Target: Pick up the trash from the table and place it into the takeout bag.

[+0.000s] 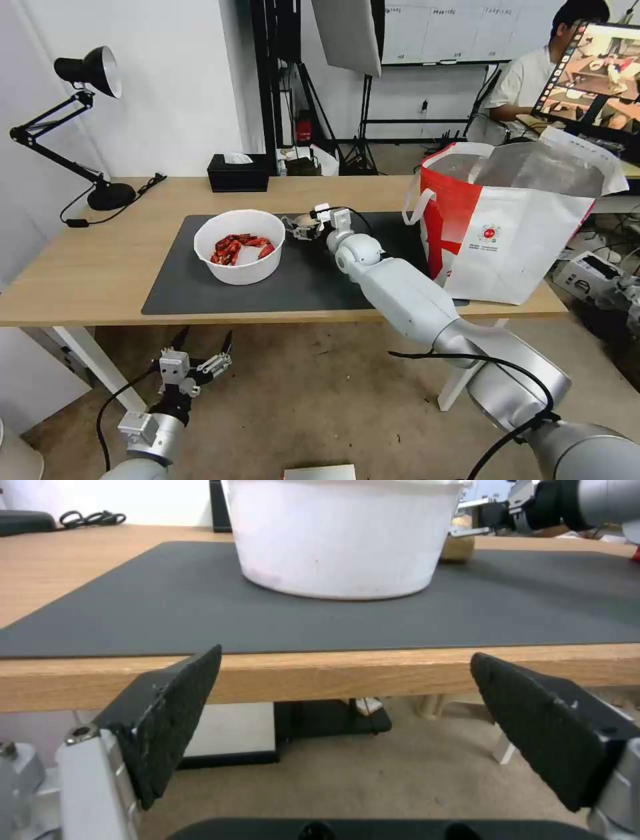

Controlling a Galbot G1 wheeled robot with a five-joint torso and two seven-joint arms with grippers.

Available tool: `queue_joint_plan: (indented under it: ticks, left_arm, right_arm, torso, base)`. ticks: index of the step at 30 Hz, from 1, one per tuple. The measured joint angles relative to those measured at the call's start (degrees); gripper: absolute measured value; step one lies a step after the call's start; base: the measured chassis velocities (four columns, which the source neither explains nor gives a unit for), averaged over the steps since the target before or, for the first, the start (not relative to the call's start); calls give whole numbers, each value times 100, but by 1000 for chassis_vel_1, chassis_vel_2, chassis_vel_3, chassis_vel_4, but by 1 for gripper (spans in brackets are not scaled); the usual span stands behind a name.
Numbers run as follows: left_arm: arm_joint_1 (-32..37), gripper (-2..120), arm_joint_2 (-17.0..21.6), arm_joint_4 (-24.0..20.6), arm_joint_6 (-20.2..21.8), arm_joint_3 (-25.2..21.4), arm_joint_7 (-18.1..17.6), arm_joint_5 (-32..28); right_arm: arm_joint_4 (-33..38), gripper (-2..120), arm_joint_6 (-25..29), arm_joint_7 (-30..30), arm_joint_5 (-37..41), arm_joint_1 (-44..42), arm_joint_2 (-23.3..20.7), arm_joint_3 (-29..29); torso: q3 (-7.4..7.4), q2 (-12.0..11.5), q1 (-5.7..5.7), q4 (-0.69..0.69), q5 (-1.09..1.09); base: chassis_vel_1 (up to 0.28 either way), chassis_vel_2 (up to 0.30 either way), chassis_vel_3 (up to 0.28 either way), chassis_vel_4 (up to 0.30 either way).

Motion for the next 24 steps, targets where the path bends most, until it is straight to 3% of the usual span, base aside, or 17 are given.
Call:
queue_joint_plan:
  ticks: [4, 18, 23, 24]
  left_arm:
    - [-1, 100, -8, 3, 0, 16, 0, -1]
    - [-56, 100, 70, 1, 1, 30, -1, -155]
    - [-58, 100, 61, 1, 3, 45, -2, -155]
    - [-58, 100, 52, 0, 5, 55, -2, -151]
  right_arm:
    - [-24, 99, -73, 11, -36, -16, 29, 0]
    - [196, 46, -131, 154, -38, -214, -157, 6]
    - [229, 36, -119, 161, -39, -225, -192, 5]
    - [264, 28, -109, 165, -51, -229, -222, 4]
  torso:
    - [0, 0, 0, 0, 0]
    - [0, 0, 0, -1, 1]
    - [0, 0, 0, 0, 1]
    - [0, 0, 0, 0, 0]
  base:
    - [0, 0, 0, 0]
    - [0, 0, 0, 0]
    - [0, 0, 0, 0]
    - [0, 0, 0, 0]
